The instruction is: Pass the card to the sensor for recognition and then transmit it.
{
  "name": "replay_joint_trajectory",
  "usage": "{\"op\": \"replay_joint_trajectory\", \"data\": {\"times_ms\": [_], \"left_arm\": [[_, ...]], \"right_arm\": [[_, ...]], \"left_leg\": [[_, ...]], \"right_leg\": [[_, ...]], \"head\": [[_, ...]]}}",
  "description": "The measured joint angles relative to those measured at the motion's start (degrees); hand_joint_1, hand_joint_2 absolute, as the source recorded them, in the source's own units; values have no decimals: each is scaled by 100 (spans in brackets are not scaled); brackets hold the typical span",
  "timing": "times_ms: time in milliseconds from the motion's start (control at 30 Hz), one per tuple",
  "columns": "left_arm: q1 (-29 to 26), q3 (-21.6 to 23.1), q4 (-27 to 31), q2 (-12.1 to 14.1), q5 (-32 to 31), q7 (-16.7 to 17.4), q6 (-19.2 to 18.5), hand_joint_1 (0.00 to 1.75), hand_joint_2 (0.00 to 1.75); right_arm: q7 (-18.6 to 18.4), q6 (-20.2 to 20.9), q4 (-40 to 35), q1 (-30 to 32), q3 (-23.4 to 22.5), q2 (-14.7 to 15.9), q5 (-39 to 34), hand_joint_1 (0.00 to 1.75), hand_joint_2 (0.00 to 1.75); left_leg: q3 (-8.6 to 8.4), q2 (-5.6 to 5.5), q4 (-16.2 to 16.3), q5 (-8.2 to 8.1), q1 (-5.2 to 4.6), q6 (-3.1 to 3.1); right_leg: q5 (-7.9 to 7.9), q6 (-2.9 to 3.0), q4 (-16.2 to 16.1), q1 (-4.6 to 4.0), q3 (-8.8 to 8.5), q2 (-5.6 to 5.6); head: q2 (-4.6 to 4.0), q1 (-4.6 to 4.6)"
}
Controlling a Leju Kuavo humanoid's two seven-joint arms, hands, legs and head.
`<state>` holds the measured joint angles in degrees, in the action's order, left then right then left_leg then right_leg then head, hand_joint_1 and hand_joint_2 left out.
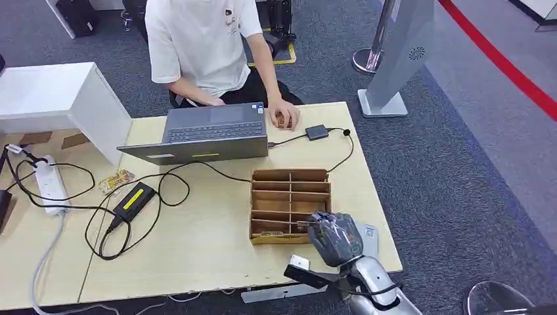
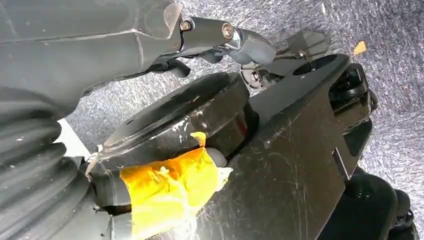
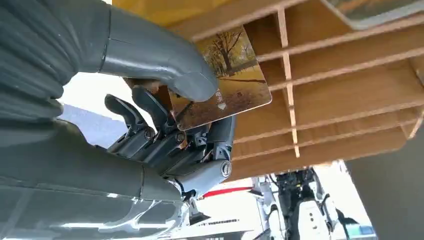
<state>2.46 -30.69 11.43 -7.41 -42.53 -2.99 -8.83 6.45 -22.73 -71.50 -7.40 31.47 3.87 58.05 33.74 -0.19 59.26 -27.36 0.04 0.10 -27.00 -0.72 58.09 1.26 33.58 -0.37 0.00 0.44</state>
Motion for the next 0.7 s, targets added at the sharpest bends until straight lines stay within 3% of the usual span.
{"op": "replay_joint_trajectory", "data": {"times_ms": [333,600,700], "left_arm": [[0,-33,0,7,-33,44,-105,0,175],[1,-70,0,28,-70,52,-197,0,175],[2,-79,0,31,-114,52,-232,0,175]], "right_arm": [[22,606,-623,-457,-282,123,-805,164,175],[20,1902,-955,-1354,-452,354,-2092,164,175],[-7,2089,-957,-1764,-481,380,-2509,164,175]], "left_leg": [[0,0,0,3,0,0],[0,2,2,5,-1,-1],[1,2,2,11,-1,-4]], "right_leg": [[2,-1,0,0,0,0],[7,3,1,1,0,2],[7,4,2,1,1,3]], "head": [[0,0],[0,-2],[0,0]]}}
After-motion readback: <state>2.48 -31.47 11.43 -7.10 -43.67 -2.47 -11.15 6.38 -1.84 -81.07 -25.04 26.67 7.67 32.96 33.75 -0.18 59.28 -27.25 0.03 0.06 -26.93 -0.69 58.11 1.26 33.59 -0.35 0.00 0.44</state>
